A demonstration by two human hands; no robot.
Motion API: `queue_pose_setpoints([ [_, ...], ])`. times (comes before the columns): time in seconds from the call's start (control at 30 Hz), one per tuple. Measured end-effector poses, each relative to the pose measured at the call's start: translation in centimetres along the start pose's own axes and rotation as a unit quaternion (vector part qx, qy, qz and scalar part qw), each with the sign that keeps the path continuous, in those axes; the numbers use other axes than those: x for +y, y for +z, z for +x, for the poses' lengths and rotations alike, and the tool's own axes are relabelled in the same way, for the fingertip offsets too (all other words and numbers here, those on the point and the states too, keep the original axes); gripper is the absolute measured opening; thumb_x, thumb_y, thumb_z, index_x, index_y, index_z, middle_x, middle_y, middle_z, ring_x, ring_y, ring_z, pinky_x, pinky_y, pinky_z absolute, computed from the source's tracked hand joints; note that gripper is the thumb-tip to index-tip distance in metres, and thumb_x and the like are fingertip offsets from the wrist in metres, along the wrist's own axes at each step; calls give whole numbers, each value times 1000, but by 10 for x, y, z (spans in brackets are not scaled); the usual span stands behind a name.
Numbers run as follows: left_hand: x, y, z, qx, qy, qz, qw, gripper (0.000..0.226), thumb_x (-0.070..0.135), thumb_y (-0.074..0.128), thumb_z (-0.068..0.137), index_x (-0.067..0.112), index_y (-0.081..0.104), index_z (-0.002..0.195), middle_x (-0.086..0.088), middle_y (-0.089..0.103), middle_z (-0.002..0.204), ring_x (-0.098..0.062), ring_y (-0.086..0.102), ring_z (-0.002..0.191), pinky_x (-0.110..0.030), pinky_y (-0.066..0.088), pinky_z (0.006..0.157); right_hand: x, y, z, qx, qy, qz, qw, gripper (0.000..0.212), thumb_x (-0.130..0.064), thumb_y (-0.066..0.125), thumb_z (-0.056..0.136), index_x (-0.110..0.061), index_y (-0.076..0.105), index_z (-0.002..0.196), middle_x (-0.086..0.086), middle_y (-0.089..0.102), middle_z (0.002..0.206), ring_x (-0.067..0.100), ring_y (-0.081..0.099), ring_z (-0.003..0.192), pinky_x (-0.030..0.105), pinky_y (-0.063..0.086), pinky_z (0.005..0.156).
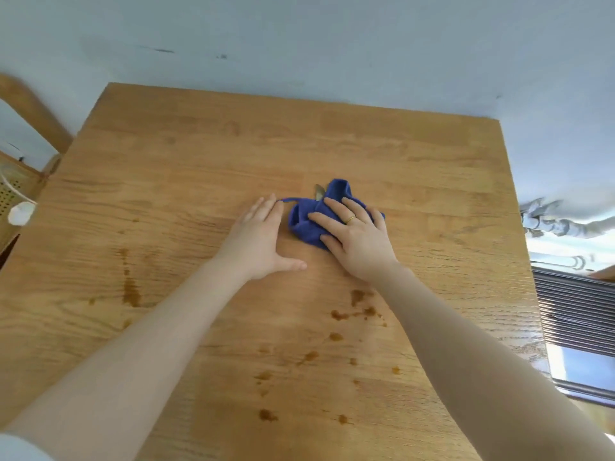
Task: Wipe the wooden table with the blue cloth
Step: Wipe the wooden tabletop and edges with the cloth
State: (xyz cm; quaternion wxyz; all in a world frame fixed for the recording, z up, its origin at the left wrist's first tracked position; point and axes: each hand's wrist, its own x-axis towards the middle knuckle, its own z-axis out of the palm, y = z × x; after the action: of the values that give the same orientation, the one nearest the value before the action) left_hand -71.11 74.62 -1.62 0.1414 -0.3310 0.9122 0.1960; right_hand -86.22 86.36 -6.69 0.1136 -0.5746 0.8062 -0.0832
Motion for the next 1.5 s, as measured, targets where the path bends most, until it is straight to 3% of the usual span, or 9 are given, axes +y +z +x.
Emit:
queue_pose_setpoints([
  [0.3,20,15,15,-35,54,68,996,122,70,62,66,12,-6,149,-7,-15,157,-20,-9,145,-35,-4,119,86,-21,-27,91,314,20,945,41,-42,34,97,-42,33,138,-4,25,153,22,14,142,48,10,111],
  [0.47,19,17,15,-33,55,52,997,123,70,64,65,13,-4,150,-6,-15,157,-19,-7,145,-33,-4,118,81,-21,-30,98,387,23,917,43,-40,32,97,-41,30,139,-1,22,155,25,12,142,50,7,112],
  [0.6,16,10,16,-38,61,0,997,117,66,63,69,12,-2,150,-4,-11,158,-17,-6,145,-31,-2,118,42,-16,-13,84,331,23,940,43,-39,34,96,-43,30,139,-4,21,155,24,11,142,51,8,111],
  [0.8,-20,-5,1,72,45,-24,996,104,58,68,71,14,15,149,1,10,158,-16,10,145,-30,11,116,-37,4,34,66,185,50,979,41,-35,37,96,-42,36,137,-2,25,154,28,14,142,53,4,111],
  [0.97,-63,-13,-13,12,-29,17,999,122,66,68,63,11,4,150,-3,-3,159,-21,2,145,-34,10,118,-63,13,35,17,82,30,996,42,-33,39,96,-41,38,137,-1,26,153,29,16,141,55,6,110],
  [1.1,-85,-18,-14,-21,-46,49,998,132,73,67,56,12,-4,150,-6,-15,157,-22,-6,145,-35,3,117,-71,21,15,2,-34,7,999,43,-38,32,89,-38,50,129,0,43,145,33,37,132,59,24,102],
  [1.2,-97,-19,-10,-30,-34,83,996,137,79,62,52,11,-6,149,-8,-18,156,-22,-10,145,-35,-2,117,-56,14,43,-7,-23,-16,1000,48,-45,23,89,-42,43,133,-4,36,149,28,31,136,54,23,103],
  [1.4,-104,-10,-9,-22,-25,85,996,133,77,63,56,13,-8,149,-7,-18,157,-19,-9,145,-34,-5,116,-47,9,101,47,155,-11,987,38,-39,35,97,-43,39,135,-4,29,152,25,20,140,50,14,109],
  [1.5,-104,-10,-10,-27,-21,71,997,134,75,65,57,11,-9,149,-8,-18,156,-20,-9,145,-33,-5,116,-57,12,80,47,122,-24,991,42,-41,30,94,-40,42,134,-2,34,149,27,27,137,52,20,105],
])
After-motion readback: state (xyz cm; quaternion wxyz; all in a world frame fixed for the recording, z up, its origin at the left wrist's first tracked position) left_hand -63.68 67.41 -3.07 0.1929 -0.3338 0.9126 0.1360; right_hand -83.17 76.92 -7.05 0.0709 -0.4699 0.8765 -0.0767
